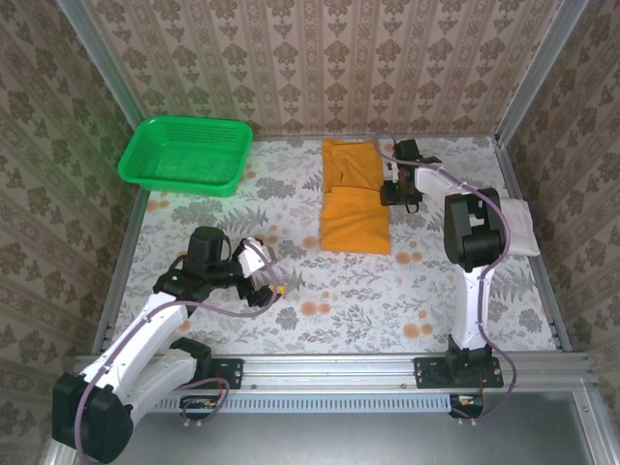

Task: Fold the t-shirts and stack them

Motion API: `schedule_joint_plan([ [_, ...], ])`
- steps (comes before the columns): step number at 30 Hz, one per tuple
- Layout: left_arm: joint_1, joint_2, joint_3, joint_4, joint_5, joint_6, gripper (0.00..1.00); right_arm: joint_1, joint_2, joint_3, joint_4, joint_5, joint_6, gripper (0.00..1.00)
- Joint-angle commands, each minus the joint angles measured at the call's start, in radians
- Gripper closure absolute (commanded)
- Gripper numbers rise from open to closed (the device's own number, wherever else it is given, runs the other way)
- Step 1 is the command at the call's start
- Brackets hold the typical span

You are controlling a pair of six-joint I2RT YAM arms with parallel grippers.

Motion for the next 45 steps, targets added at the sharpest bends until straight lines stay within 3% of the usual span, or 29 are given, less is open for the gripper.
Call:
schedule_joint_plan([
  [1, 0.010, -0.015, 0.001, 0.011, 0.012, -0.003, 0.00, 0.015, -0.120, -0.082, 0.086, -0.048, -0.016, 0.44],
  [6, 0.012, -0.017, 0.001, 0.021, 0.012, -0.003, 0.00, 0.028, -0.276, -0.227, 0.253, -0.100, -0.162, 0.32],
  [11, 0.017, -0.017, -0.001, 0.036, 0.027, -0.010, 0.00, 0.108, -0.438, -0.410, 0.402, -0.127, -0.459, 0.19],
  [17, 0.020, -0.015, -0.002, 0.050, 0.028, -0.030, 0.00, 0.234, -0.552, -0.530, 0.319, -0.197, -0.785, 0.10],
  [21, 0.024, -0.015, -0.008, 0.051, 0.021, -0.029, 0.00, 0.319, -0.599, -0.626, 0.277, -0.218, -0.960, 0.12],
  [26, 0.025, 0.000, -0.010, 0.053, 0.034, -0.025, 0.00, 0.387, -0.585, -0.659, 0.245, -0.192, -0.960, 0.20],
  [33, 0.029, 0.019, -0.002, 0.045, 0.039, -0.020, 0.00, 0.387, -0.489, -0.615, 0.262, -0.147, -0.970, 0.33],
  [37, 0.032, 0.019, 0.003, 0.035, 0.039, -0.018, 0.00, 0.386, -0.427, -0.579, 0.251, -0.139, -0.979, 0.37],
  [45, 0.034, 0.007, -0.010, 0.037, 0.033, -0.018, 0.00, 0.385, -0.341, -0.542, 0.264, -0.007, -0.978, 0.41],
])
